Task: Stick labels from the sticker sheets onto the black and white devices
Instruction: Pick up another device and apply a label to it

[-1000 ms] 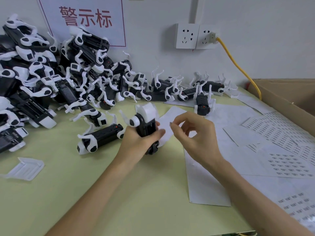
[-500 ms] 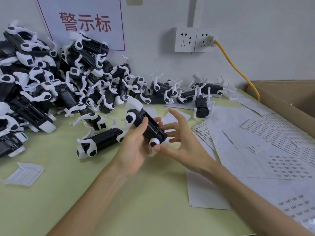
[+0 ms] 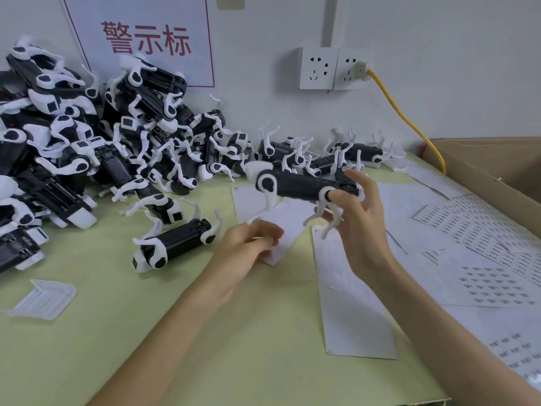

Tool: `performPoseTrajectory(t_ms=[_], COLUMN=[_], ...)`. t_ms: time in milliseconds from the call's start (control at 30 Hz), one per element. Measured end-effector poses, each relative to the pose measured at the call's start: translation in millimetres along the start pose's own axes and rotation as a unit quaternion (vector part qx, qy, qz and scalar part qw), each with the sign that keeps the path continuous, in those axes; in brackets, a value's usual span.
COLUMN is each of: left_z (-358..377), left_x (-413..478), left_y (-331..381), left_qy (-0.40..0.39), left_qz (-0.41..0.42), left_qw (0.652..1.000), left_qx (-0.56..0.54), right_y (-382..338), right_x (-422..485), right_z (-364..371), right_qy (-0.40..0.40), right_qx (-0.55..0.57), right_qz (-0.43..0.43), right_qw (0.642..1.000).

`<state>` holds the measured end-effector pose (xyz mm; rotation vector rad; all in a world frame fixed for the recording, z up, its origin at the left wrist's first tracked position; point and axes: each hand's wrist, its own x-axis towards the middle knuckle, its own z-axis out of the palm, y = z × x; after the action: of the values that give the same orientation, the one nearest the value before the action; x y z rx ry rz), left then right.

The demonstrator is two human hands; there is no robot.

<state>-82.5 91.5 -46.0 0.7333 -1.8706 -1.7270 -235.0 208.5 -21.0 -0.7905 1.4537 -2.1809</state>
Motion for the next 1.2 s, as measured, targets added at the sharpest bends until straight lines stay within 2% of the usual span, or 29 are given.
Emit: performPoseTrajectory(t_ms=[100,167,200,300,433,567,700,867,933,1100,1200], left_z=[-6.9,-11.4,-12.6,-10.0,-2.1,-0.1,4.6,4.8,2.8,2.6,3.7], left_x=[5.0,6.3,6.2,3.4,-2.4,-6.5,-6.5,-4.5,-3.4,-3.8,-3.6], left_y=[5.3,10.6,12.3,13.6,8.2,7.2,4.9,6.8,7.2,6.5,5.2], left_qy=[0.026,0.008,-0.007,-0.065,-0.139,-0.149,-0.111,-0.079,-0.053,-0.023,-0.026], left_qz=[-0.002,-0.024,-0.028,-0.043,-0.036,-0.024,0.023,0.065,0.072,0.088,0.098], left_qw=[0.989,0.965,0.957,0.971,0.982,0.984,0.989,0.984,0.985,0.985,0.987], left_qx=[-0.143,-0.262,-0.288,-0.225,-0.12,-0.092,-0.09,-0.145,-0.149,-0.149,-0.126], right_y=[-5.0,-7.6,-7.4,-3.6,3.7,7.2,6.3,-1.2,-3.5,-3.1,-3.7], right_x=[4.1,4.5,3.7,-1.9,-7.6,-5.0,-3.4,6.8,7.4,-1.5,-4.6], right_z=[-4.6,-6.0,-5.7,-0.9,1.8,-0.9,-0.8,-10.8,-12.7,-3.4,-3.0], right_qy=[-0.007,-0.051,-0.076,-0.136,-0.158,-0.135,-0.135,-0.03,-0.056,-0.213,-0.251], right_qx=[0.08,0.099,0.096,0.03,-0.029,-0.056,-0.091,-0.014,-0.012,-0.073,-0.099], right_qz=[0.049,0.077,0.088,0.103,0.095,0.075,0.048,0.032,0.043,0.036,0.027], right_qw=[0.996,0.991,0.989,0.985,0.982,0.986,0.985,0.999,0.997,0.974,0.962])
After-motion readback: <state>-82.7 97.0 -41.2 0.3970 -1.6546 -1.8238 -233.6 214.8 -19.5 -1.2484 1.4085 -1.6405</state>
